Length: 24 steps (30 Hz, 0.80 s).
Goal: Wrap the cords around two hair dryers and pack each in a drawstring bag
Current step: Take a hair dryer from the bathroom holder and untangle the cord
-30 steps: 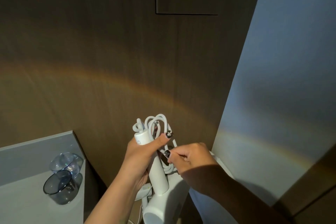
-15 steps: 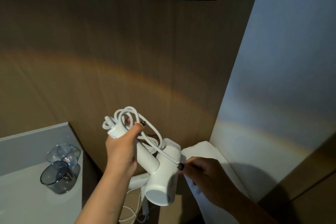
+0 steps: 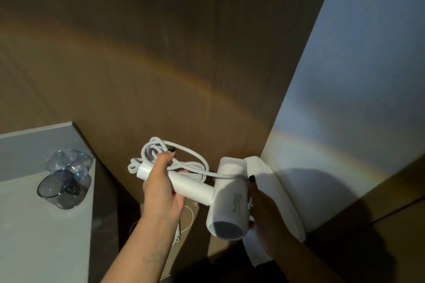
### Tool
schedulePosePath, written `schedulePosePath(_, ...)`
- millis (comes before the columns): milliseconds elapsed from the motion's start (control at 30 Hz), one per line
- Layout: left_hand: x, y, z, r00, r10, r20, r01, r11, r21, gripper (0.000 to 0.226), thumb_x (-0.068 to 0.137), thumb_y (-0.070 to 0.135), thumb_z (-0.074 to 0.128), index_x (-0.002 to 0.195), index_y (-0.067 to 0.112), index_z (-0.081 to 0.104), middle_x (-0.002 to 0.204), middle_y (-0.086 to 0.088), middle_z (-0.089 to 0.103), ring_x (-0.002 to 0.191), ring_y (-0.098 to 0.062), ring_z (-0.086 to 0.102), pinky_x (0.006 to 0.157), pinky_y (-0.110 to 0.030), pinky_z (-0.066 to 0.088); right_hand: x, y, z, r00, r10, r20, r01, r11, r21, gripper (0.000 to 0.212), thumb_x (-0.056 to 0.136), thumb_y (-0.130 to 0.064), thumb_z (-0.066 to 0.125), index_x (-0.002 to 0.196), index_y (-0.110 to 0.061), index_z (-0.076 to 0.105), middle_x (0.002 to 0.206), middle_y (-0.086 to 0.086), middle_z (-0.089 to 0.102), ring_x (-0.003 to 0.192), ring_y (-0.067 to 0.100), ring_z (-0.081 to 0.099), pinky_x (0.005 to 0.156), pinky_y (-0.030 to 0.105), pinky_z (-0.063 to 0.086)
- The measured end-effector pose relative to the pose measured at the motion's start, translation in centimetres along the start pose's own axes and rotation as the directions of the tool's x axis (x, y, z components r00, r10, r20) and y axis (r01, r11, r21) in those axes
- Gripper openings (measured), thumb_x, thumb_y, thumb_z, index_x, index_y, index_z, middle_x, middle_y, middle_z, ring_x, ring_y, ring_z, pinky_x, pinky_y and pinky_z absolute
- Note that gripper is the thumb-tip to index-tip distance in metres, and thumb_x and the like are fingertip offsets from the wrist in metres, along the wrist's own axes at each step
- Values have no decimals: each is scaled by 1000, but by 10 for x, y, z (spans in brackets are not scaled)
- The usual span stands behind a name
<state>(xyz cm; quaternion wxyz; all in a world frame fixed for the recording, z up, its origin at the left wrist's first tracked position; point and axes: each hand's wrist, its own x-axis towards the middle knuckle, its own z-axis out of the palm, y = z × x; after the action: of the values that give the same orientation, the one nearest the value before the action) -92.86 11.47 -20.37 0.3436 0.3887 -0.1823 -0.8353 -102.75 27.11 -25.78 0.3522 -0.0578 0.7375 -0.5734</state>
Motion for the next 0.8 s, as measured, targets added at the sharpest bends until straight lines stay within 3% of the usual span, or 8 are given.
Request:
schedulePosePath(133,1,-17,-8,995,74,-67,-71,996,50,14,77,14,72,81,17,59,80,-9,62,77,-28,67,75,-51,58,6,6,3,965,238,109,-254,951,173,50,87,-62,51,111,-18,59,110,14,67,102,34,64,94,53,51)
schedulePosePath(233,0,-27,-16,983,111,-147,-102,993,68,17,77,13,73,84,16,58,76,-6,60,67,-22,65,60,-39,58,11,17,-1,936,318,151,-340,928,152,72,64,-78,62,112,-24,62,112,10,68,107,34,63,97,59,47)
schedulePosePath(333,-2,-37,-24,972,120,-202,-112,992,50,16,76,13,73,84,16,59,77,-6,61,69,-22,65,61,-38,58,0,21,-2,893,341,295,-384,917,104,75,69,-83,51,110,-23,67,113,13,68,112,41,60,95,59,47)
schedulePosePath(467,-8,-50,-35,965,133,-226,-128,991,35,14,78,12,71,81,17,58,67,-3,61,63,-21,66,65,-40,57,0,30,-4,850,301,432,-470,805,363,48,83,-57,60,112,-19,66,95,12,72,93,33,66,90,54,50)
schedulePosePath(533,-11,-56,-41,962,143,-233,-140,990,31,13,79,11,70,80,16,58,62,-2,63,63,-21,67,66,-40,58,4,35,-1,836,289,466,-503,745,439,55,78,-51,65,121,-17,62,95,11,71,86,28,68,85,47,52)
schedulePosePath(667,-19,-66,-54,956,142,-255,-139,990,31,12,82,7,67,88,16,62,64,-3,69,66,-22,70,67,-40,59,14,54,5,822,337,459,-538,724,431,58,74,-54,64,117,-17,61,106,16,67,92,33,63,101,55,42)
schedulePosePath(800,-21,-71,-72,947,125,-296,-121,992,33,10,83,9,67,87,16,62,61,-3,69,61,-20,71,63,-39,59,14,69,10,790,410,456,-586,725,362,60,70,-42,69,123,-16,60,121,20,66,104,35,62,94,50,48)
